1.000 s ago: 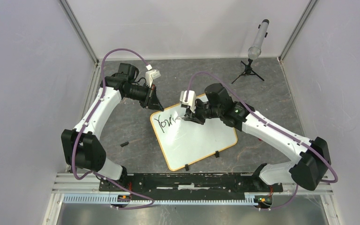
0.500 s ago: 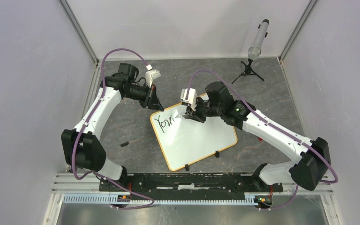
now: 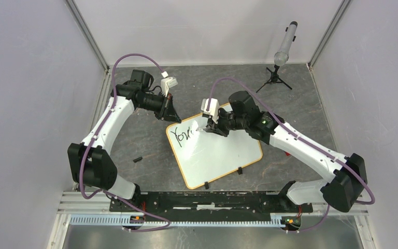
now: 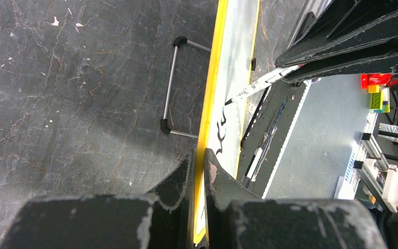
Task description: Write a sentence on the whiteboard
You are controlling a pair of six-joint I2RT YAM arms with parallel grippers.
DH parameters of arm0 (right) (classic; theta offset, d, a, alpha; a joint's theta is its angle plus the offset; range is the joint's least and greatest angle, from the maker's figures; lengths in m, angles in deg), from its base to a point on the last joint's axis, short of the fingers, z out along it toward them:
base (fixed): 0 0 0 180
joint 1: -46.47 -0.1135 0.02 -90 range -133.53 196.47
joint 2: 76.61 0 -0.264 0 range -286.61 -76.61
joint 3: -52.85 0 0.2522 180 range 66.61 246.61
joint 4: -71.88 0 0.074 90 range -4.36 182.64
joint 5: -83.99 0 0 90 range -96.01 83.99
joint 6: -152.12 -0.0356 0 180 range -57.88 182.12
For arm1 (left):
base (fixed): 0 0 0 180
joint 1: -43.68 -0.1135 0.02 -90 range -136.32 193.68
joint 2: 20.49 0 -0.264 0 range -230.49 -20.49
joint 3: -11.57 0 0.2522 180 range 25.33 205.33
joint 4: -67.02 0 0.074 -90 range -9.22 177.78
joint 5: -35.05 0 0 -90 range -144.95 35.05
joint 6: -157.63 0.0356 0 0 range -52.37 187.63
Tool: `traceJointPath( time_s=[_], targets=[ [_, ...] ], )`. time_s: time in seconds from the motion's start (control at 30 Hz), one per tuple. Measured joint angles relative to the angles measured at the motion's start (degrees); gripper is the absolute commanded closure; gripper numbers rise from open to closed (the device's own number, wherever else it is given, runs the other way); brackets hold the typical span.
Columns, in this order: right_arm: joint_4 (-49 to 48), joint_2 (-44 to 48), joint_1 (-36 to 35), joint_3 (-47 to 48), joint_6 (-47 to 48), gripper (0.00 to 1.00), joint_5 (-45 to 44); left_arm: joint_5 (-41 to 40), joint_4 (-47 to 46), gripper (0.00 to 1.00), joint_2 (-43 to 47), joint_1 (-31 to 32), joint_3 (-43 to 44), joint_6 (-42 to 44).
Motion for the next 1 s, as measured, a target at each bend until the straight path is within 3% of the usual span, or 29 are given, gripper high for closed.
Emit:
traceJointPath(
  time_s=[1.0],
  targets=[
    [0.87, -0.46, 2.29, 0.28, 1.29, 1.00, 1.49, -0.31, -0.02, 0.98, 0.00, 0.02, 0.00, 0.02]
  ],
)
